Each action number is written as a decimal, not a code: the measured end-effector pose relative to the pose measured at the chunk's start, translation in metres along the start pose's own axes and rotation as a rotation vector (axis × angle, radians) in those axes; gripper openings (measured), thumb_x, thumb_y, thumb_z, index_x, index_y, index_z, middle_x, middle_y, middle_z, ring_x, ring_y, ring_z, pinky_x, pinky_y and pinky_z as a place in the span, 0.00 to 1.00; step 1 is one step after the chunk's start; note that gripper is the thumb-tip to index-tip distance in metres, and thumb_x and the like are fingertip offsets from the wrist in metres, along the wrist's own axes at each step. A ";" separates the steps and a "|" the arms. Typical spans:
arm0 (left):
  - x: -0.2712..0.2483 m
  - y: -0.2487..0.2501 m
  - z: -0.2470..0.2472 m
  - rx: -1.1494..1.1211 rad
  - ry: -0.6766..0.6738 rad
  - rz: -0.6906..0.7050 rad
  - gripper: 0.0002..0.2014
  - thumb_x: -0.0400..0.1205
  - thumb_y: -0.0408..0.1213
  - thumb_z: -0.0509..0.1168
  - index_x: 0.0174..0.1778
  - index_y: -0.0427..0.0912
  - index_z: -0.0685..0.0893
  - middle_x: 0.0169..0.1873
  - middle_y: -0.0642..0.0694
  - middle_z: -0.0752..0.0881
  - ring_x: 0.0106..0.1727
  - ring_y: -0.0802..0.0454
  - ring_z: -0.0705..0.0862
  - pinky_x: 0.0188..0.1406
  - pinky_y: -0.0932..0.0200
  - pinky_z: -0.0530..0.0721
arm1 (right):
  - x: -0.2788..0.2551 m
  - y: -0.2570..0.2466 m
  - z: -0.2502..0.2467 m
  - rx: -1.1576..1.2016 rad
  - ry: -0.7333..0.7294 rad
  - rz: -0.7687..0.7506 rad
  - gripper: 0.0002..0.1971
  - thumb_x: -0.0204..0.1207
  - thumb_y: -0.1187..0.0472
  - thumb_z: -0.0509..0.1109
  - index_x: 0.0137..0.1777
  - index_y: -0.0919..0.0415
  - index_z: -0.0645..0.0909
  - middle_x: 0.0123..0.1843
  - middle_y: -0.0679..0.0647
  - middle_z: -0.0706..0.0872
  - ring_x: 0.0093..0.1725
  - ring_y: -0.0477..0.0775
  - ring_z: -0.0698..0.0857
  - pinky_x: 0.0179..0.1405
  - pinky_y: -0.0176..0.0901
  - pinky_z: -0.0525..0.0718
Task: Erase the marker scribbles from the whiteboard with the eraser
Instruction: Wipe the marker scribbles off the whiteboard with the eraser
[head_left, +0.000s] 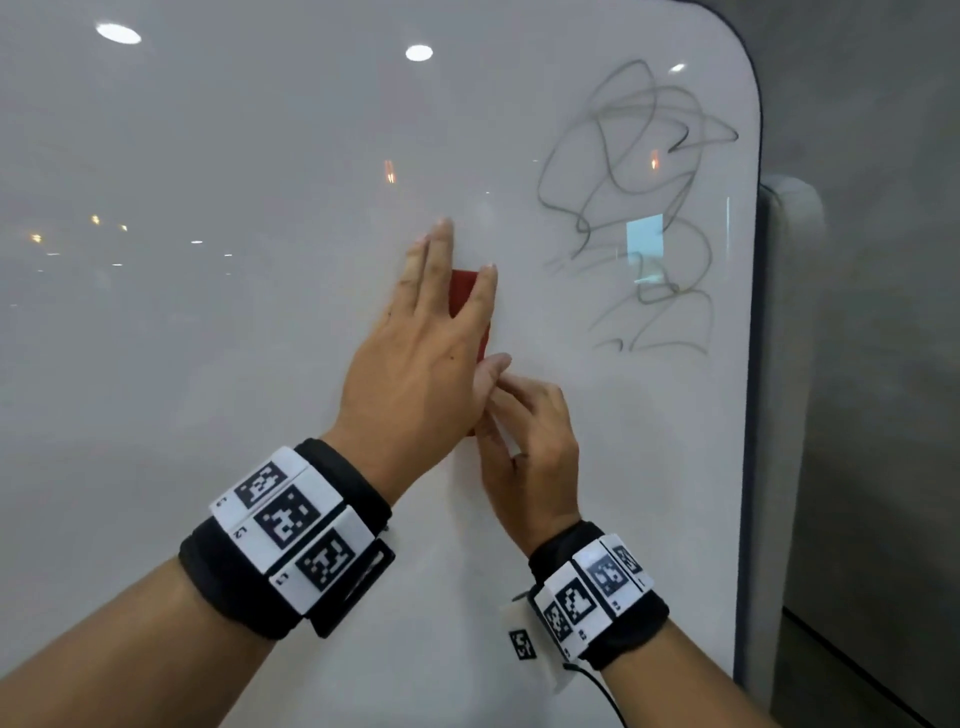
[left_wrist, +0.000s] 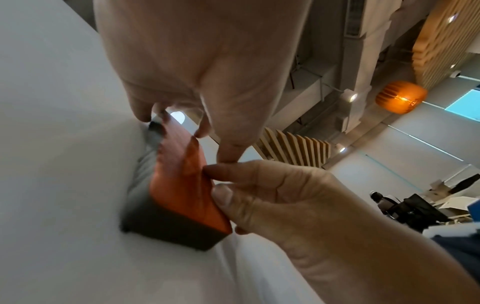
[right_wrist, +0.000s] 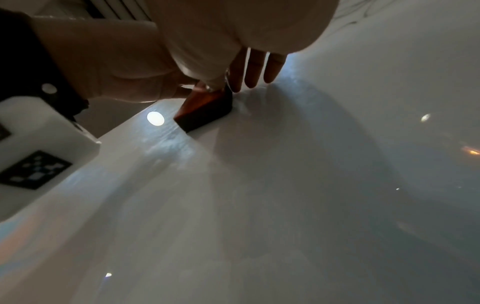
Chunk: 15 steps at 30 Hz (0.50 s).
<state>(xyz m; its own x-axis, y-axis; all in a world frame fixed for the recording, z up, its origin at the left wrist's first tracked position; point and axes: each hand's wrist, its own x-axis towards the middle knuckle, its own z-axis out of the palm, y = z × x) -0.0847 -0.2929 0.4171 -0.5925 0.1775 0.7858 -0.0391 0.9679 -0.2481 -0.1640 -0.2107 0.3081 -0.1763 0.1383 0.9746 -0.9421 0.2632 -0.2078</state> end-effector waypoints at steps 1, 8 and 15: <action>-0.001 0.002 0.001 -0.013 0.016 -0.035 0.36 0.83 0.52 0.66 0.85 0.43 0.63 0.86 0.31 0.49 0.86 0.34 0.55 0.76 0.43 0.71 | 0.000 0.004 -0.002 -0.017 -0.011 -0.012 0.08 0.82 0.61 0.71 0.54 0.62 0.90 0.55 0.54 0.89 0.53 0.55 0.82 0.55 0.42 0.82; -0.005 0.002 0.002 0.129 0.103 -0.151 0.33 0.76 0.54 0.74 0.73 0.45 0.72 0.60 0.35 0.74 0.49 0.38 0.79 0.42 0.44 0.78 | 0.000 0.030 -0.010 -0.116 0.039 0.031 0.14 0.78 0.51 0.76 0.53 0.63 0.89 0.53 0.54 0.89 0.54 0.56 0.84 0.55 0.49 0.82; -0.004 0.010 0.022 0.112 0.209 -0.007 0.27 0.75 0.35 0.72 0.72 0.42 0.77 0.67 0.34 0.77 0.56 0.34 0.76 0.49 0.42 0.83 | 0.003 0.086 -0.035 -0.320 0.247 0.232 0.15 0.78 0.56 0.71 0.60 0.64 0.87 0.64 0.63 0.84 0.63 0.62 0.78 0.65 0.59 0.79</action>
<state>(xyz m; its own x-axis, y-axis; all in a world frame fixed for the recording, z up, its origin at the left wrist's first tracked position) -0.1010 -0.2875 0.3990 -0.4130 0.2146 0.8851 -0.1388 0.9457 -0.2941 -0.2360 -0.1540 0.2901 -0.2625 0.4417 0.8579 -0.7438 0.4738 -0.4715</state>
